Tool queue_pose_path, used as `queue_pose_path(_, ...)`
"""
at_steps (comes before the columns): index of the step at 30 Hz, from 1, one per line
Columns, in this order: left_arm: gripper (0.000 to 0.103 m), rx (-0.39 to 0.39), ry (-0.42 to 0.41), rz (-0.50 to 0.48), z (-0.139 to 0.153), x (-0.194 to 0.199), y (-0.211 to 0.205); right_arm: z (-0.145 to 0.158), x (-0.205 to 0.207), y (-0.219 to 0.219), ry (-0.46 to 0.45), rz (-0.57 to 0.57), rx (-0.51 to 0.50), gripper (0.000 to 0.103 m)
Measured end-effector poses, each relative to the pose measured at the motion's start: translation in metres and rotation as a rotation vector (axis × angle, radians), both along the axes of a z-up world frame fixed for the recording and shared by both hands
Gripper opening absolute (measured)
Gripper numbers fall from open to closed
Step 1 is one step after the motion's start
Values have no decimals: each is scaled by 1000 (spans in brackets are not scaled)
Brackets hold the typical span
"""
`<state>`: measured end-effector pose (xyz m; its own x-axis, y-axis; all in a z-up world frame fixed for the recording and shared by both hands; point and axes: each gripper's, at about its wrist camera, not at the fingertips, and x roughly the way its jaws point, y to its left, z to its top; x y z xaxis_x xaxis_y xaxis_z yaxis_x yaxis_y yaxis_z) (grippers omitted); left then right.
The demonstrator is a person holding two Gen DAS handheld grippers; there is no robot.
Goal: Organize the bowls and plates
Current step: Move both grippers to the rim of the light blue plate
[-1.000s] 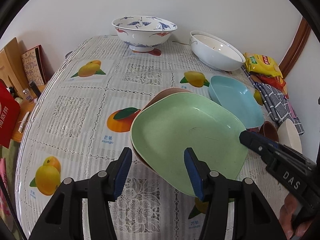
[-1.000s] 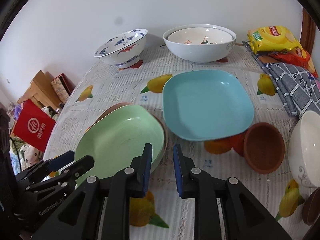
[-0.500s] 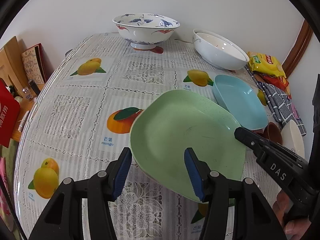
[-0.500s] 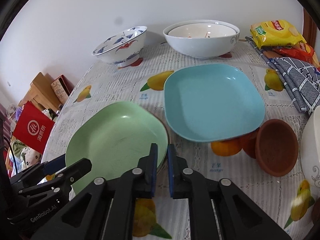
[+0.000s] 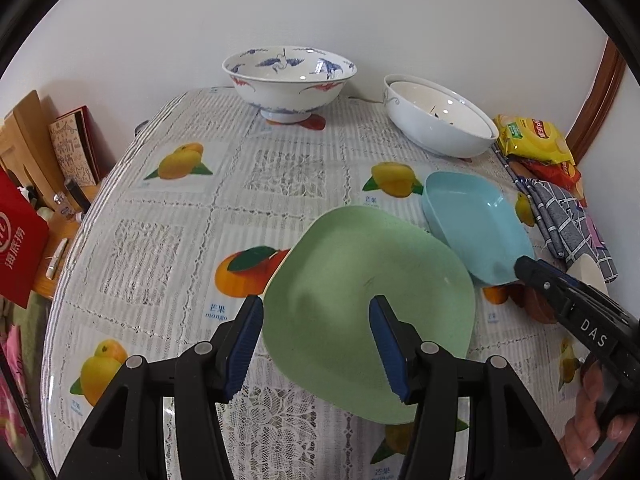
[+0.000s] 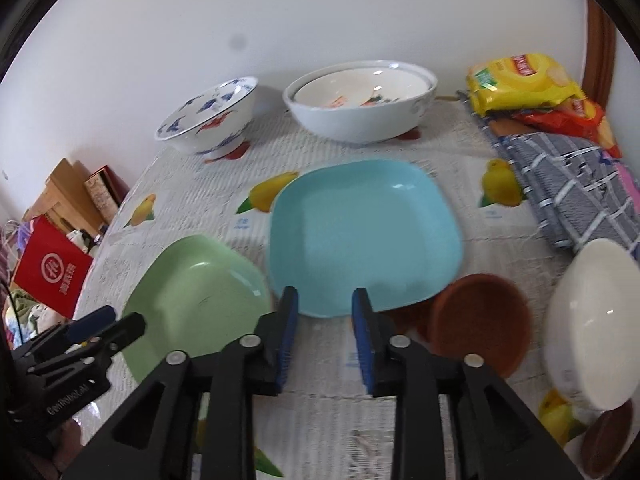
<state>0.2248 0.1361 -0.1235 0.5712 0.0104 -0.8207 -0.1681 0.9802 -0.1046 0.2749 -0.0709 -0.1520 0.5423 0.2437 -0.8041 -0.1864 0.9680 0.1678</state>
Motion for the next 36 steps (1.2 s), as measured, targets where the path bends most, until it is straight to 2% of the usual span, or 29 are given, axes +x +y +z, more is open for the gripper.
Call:
queue_pose_path(4, 56, -2, -7, -13, 8, 5, -10, 10, 2, -25, -27, -47, -29, 39)
queue_pose_path(9, 56, 8, -17, -45, 18, 18, -31, 16, 10, -47, -27, -77, -37, 40)
queue_pose_path(14, 56, 13, -23, -74, 26, 36, -53, 16, 19, -58, -35, -95, -100, 41)
queue_pose_path(17, 56, 30, -26, -79, 27, 50, -66, 15, 25, -62, -28, -89, -91, 49)
queue_pose_path(23, 56, 104, -9, -84, 16, 77, -81, 6, 40, -61, 2, -65, -74, 49)
queue_pose_path(26, 56, 120, -12, -56, 10, 90, -81, 0, 46, -59, 5, -57, -84, 49)
queue_pose_path(36, 56, 79, 33, -53, -10, 123, -83, -12, 62, -58, 23, -41, -67, 49)
